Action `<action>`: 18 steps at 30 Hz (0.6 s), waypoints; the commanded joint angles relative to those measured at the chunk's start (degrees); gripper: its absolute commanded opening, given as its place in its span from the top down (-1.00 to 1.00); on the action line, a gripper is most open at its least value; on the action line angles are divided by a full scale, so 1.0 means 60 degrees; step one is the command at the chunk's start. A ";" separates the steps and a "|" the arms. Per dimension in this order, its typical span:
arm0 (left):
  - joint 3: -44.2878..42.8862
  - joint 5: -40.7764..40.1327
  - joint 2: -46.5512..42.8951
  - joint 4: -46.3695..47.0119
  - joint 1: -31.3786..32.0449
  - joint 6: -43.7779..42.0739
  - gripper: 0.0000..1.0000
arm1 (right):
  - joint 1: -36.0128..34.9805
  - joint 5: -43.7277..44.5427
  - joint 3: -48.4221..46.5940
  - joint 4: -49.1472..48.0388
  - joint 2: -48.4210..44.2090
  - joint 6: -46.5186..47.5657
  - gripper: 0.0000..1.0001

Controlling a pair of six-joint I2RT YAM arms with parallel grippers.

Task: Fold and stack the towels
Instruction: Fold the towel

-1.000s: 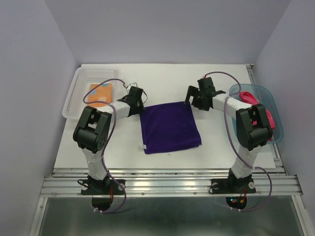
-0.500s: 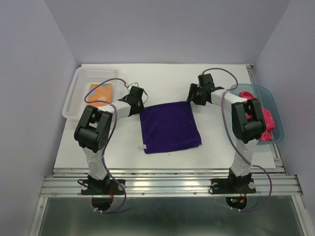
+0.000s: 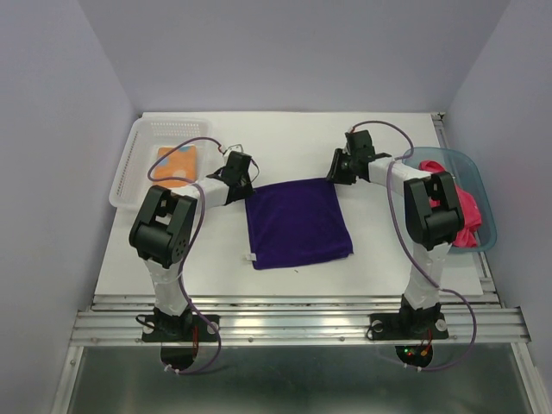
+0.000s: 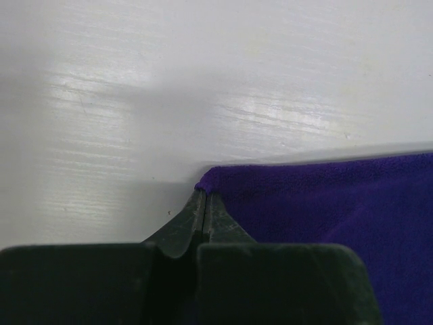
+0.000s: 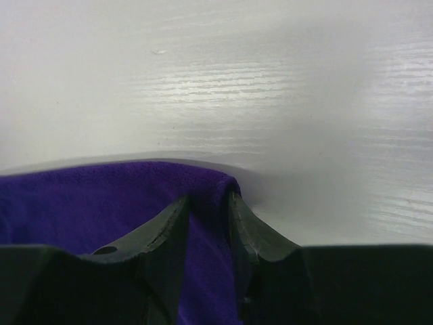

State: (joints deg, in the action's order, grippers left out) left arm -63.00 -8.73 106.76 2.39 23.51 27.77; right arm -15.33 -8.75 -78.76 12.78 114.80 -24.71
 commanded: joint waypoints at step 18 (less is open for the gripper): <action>0.0978 0.0605 -0.1693 0.0845 -0.0036 -0.0117 1.00 | 0.0021 0.0243 0.0601 -0.0239 -0.0720 -0.0423 0.99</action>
State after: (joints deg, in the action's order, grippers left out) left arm -59.07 -6.83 102.08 4.54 23.51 27.44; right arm -15.33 -9.43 -77.60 12.71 114.83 -26.94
